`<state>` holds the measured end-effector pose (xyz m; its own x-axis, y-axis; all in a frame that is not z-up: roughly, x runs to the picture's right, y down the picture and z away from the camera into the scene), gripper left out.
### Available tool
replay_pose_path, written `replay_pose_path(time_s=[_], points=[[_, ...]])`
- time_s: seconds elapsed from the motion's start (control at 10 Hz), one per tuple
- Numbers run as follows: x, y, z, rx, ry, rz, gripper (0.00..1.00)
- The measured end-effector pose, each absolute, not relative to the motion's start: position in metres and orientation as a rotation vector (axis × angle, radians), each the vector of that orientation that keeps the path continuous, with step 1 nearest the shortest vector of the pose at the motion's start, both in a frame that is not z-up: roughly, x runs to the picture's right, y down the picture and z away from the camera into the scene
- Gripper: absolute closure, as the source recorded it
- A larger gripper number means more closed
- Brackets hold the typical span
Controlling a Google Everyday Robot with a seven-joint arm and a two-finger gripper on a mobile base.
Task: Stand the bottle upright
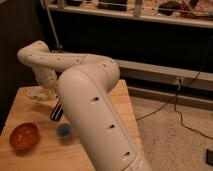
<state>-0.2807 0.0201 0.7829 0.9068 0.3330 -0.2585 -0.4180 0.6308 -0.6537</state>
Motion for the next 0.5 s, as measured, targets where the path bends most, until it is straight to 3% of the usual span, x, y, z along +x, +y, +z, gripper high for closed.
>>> replay_pose_path(time_s=[0.5], points=[[-0.263, 0.008, 0.762, -0.807, -0.026, 0.761, 1.00]])
